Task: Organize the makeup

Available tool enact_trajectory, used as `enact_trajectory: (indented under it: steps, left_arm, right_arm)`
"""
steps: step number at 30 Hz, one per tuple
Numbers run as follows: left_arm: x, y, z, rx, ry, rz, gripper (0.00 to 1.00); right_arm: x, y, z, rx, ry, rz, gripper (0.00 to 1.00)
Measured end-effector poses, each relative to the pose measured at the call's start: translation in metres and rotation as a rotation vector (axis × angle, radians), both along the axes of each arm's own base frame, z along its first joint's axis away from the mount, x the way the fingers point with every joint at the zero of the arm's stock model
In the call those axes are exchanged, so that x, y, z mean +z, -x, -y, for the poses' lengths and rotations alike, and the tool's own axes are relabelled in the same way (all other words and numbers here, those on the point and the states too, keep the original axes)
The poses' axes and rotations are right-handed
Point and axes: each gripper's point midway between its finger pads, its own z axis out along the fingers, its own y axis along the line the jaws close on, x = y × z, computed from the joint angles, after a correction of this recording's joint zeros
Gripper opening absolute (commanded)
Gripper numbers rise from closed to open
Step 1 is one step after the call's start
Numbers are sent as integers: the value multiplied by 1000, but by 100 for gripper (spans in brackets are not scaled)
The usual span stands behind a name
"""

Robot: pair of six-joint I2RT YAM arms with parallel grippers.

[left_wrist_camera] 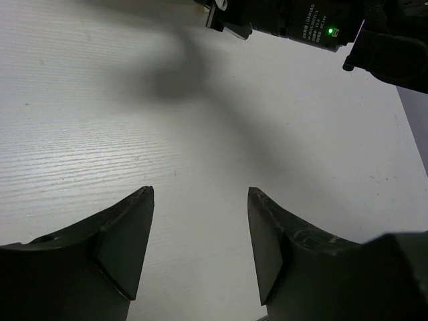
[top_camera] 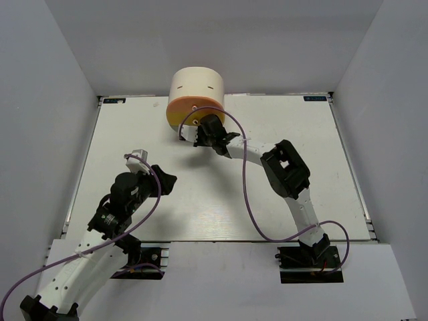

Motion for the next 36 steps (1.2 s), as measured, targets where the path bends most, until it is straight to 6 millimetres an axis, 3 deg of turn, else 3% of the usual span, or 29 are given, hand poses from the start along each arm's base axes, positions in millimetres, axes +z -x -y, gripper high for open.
enact_trajectory:
  steps: [9, 11, 14, 15, 18, 19, 20, 23, 27, 32, 36]
  left_arm:
    - [0, 0, 0, 2, 0, 0, 69]
    - [1, 1, -1, 4, 0, 2, 69]
    - [4, 2, -3, 11, 4, 12, 70]
    - [5, 3, -4, 12, 8, 18, 72]
    - [12, 4, -5, 16, 25, 40, 80]
    - [14, 5, -5, 16, 29, 46, 86]
    - [15, 5, -5, 17, 33, 49, 97]
    - [15, 4, -5, 23, 40, 45, 98]
    - [16, 2, -4, 23, 41, 46, 98]
    - [22, -2, 0, 15, 43, 58, 98]
    - [25, -3, 3, 4, 58, 64, 98]
  right_arm:
    - [0, 2, -3, 13, -5, -3, 0]
    - [-6, 14, -4, 50, -5, -66, 0]
    - [-11, 50, -1, 141, -18, -216, 0]
    - [-8, 66, 3, 169, -27, -266, 16]
    - [13, 116, 18, 225, -91, -398, 80]
    - [24, 130, 23, 228, -128, -429, 89]
    - [37, 141, 28, 227, -174, -443, 89]
    - [71, 168, 45, 197, -300, -457, 89]
    - [107, 160, 65, 27, -434, -434, 89]
    - [117, 144, 91, -196, -508, -431, 89]
    - [125, 153, 111, -279, -554, -431, 89]
